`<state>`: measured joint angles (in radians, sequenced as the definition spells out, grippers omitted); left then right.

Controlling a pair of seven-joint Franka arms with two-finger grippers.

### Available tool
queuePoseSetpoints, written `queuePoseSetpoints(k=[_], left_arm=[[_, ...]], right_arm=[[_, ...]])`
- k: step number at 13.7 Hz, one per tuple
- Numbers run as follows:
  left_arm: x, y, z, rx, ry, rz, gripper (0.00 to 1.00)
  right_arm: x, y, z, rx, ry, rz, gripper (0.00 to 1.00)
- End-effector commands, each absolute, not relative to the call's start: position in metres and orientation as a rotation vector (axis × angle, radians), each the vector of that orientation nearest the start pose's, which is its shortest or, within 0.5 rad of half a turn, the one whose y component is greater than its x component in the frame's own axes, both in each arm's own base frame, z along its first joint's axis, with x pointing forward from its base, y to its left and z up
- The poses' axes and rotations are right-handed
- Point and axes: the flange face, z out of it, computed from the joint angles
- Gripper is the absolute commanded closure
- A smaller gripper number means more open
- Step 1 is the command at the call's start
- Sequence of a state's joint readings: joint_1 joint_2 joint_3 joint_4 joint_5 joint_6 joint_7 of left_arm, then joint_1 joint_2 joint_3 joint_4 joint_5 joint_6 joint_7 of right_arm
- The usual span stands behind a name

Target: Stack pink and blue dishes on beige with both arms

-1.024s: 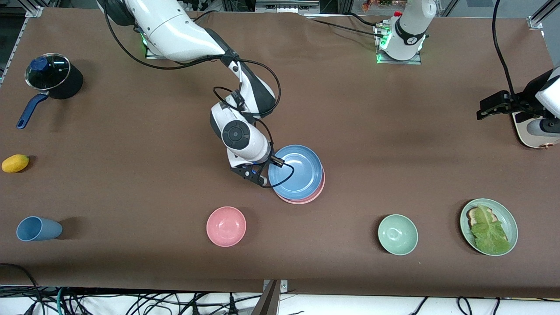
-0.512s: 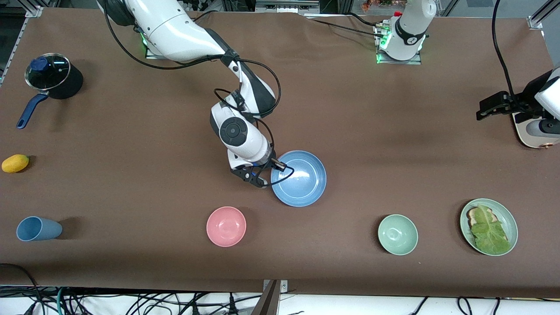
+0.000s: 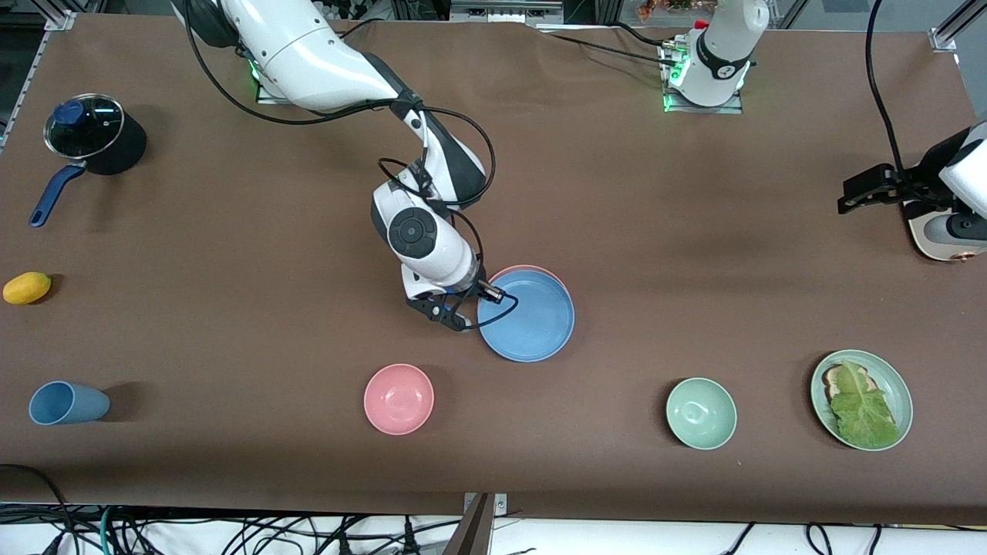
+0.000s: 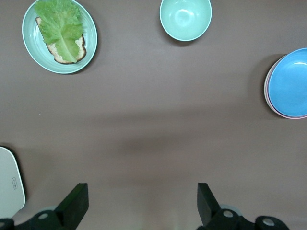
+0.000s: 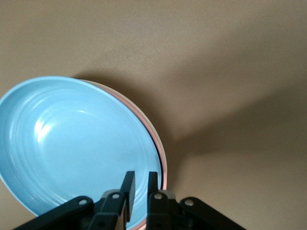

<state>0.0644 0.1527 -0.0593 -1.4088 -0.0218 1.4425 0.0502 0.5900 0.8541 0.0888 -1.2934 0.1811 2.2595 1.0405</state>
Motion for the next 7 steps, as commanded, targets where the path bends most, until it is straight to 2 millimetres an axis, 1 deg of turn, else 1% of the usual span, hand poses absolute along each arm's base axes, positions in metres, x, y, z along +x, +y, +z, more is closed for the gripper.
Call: queuePoseSetpoints(k=[1,3,4,5,6,7], left_arm=[[0.59,0.005,0.608,-3.183,0.106,0.17,0.0],[0.591,0.005,0.607,-3.183,0.106,0.173,0.0],[0.591,0.005,0.607,-3.183,0.106,0.173,0.0],[0.591,0.005,0.607,-3.182,0.106,0.173,0.0],[0.591,0.005,0.607,-3.183,0.106,0.17,0.0],[0.591,0.005,0.608,-3.183,0.106,0.168,0.0]], right_arm=[[0.603,0.456,0.265,-2.874,0.726,0.125,0.0],[0.613,0.434,0.295,-2.96,0.692,0.052,0.0],[0.623,0.416,0.311,-3.003,0.661,-0.003,0.0],[0.635,0.392,0.327,-3.03,0.604,-0.03,0.0],[0.643,0.37,0.341,-3.065,0.512,-0.027,0.0],[0.649,0.347,0.36,-3.102,0.412,-0.016,0.0]])
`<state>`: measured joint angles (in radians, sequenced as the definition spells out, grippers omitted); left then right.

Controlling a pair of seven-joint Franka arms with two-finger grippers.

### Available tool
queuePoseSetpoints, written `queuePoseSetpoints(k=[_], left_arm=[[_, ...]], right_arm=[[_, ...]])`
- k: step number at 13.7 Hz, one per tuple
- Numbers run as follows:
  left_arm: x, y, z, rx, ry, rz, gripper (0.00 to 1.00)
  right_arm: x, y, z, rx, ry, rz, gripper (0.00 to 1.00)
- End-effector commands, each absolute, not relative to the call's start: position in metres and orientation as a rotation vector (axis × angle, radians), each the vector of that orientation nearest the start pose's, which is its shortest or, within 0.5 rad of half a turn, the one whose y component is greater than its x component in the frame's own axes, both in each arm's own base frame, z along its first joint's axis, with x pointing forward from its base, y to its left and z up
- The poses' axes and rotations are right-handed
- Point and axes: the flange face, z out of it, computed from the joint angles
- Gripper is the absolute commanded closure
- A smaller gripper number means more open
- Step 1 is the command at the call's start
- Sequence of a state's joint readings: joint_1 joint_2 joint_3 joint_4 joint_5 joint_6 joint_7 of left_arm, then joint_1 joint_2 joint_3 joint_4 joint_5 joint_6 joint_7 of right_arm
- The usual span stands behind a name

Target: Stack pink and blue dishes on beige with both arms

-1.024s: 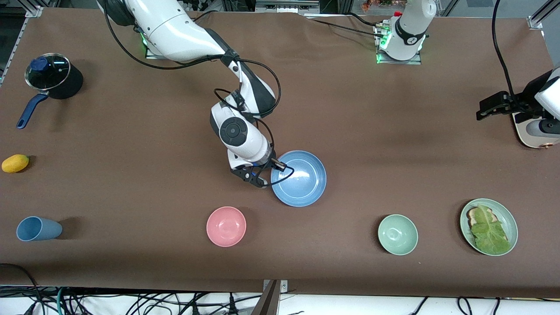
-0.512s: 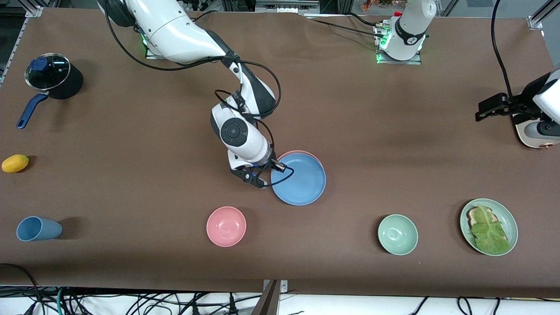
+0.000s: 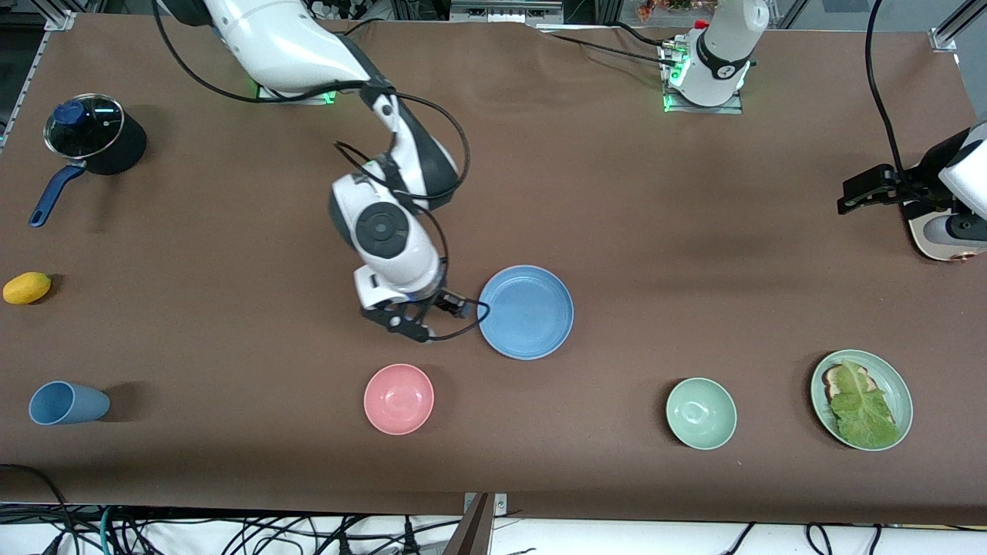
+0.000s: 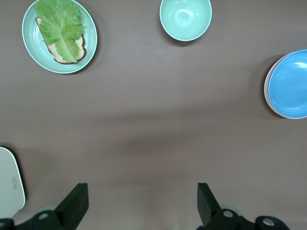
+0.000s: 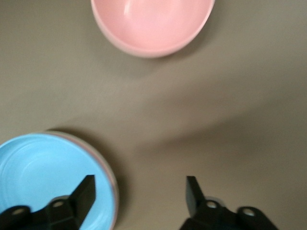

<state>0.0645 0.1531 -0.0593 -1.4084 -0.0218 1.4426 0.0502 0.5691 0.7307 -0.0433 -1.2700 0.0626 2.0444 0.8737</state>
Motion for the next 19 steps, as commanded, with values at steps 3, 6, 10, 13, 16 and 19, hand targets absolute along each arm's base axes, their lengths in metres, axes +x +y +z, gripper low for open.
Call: queuePoseSetpoints(k=[3,6,10,13,16,19], left_arm=[[0.591,0.005,0.608,-3.183,0.106,0.17,0.0],[0.591,0.005,0.608,-3.183,0.106,0.168,0.0],[0.591,0.005,0.608,-3.183,0.109,0.168,0.0],[0.592,0.004,0.606,-3.184,0.109,0.17,0.0],[0.594,0.004,0.604,-3.184,0.108,0.172,0.0],[0.595,0.004,0.606,-3.186,0.109,0.165,0.0]], right_arm=[[0.652,0.28,0.421,-3.148,0.219,0.028,0.0],[0.632,0.212,0.467,-3.165,0.068,0.045,0.0],[0.602,0.149,0.535,-3.152,-0.075,0.094,0.0],[0.591,0.092,0.561,-3.131,-0.084,0.152,0.0],[0.58,0.057,0.579,-3.146,-0.145,0.168,0.0],[0.575,0.049,0.584,-3.178,-0.247,0.167,0.0]])
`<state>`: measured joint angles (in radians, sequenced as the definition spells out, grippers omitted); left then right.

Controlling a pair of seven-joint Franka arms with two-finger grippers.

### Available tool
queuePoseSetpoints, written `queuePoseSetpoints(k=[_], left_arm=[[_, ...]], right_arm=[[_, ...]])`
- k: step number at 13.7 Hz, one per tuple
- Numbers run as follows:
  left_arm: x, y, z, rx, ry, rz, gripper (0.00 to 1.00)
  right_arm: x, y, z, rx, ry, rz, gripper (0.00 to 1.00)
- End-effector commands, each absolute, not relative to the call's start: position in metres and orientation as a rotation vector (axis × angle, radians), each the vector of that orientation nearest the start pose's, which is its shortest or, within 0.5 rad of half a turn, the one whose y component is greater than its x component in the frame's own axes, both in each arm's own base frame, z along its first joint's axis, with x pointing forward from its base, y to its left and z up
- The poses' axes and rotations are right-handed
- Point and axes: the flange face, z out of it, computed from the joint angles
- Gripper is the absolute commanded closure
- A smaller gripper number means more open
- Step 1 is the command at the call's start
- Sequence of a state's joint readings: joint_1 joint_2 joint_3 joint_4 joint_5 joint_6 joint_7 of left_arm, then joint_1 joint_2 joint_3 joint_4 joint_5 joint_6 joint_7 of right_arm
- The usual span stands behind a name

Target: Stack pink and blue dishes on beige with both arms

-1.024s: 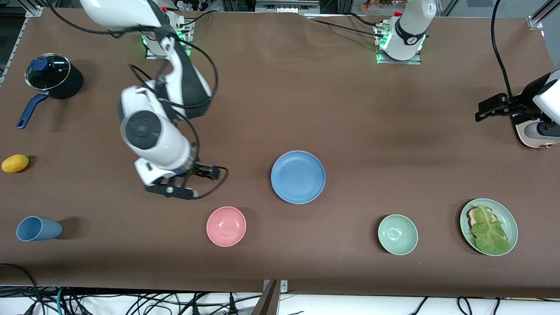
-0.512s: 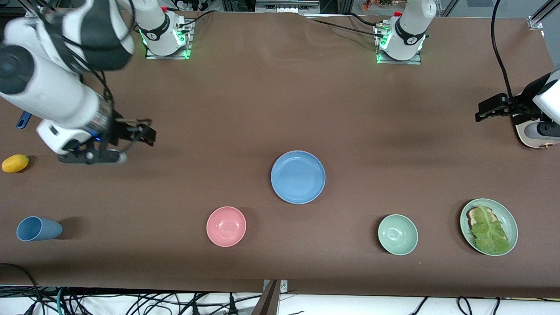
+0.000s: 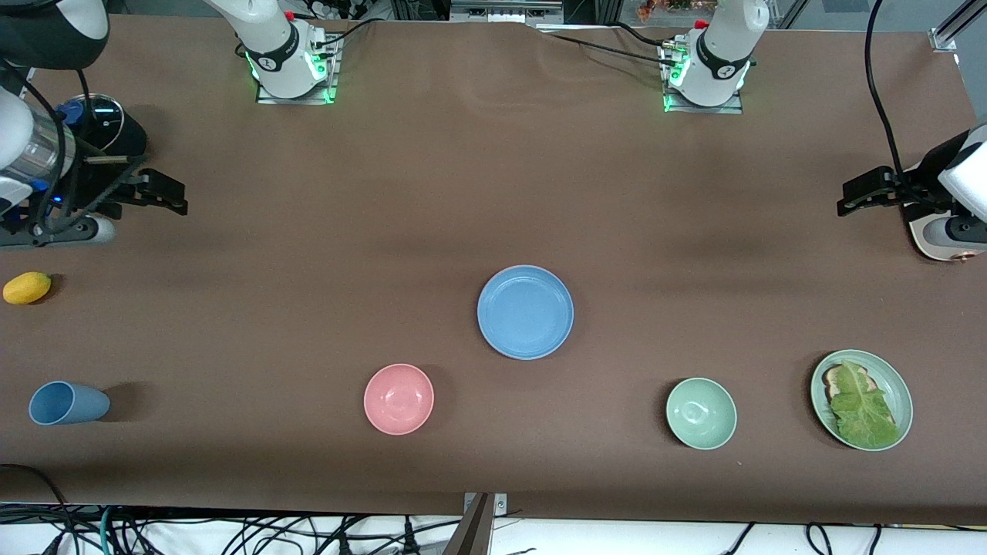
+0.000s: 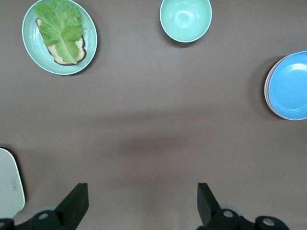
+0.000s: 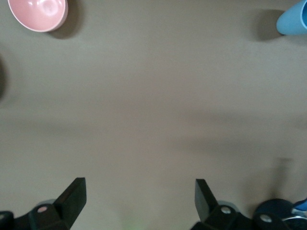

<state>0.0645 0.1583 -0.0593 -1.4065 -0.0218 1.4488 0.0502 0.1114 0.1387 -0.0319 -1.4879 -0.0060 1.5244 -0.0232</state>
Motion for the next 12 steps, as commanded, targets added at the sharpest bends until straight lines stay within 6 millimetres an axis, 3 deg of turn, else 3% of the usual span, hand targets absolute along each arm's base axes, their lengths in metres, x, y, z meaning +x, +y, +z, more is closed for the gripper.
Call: queuePoseSetpoints(k=[1,12], left_arm=[[0.5951,0.004,0.6059,-3.186,0.109,0.165,0.0],[0.5964,0.0041,0.6039,-3.186,0.109,0.17,0.0]], right_arm=[[0.5749,0.0491,0.5866,-3.18,-0.254,0.163,0.0],[0.5808,0.0544,0.5933,-3.145,-0.234,0.149,0.0]])
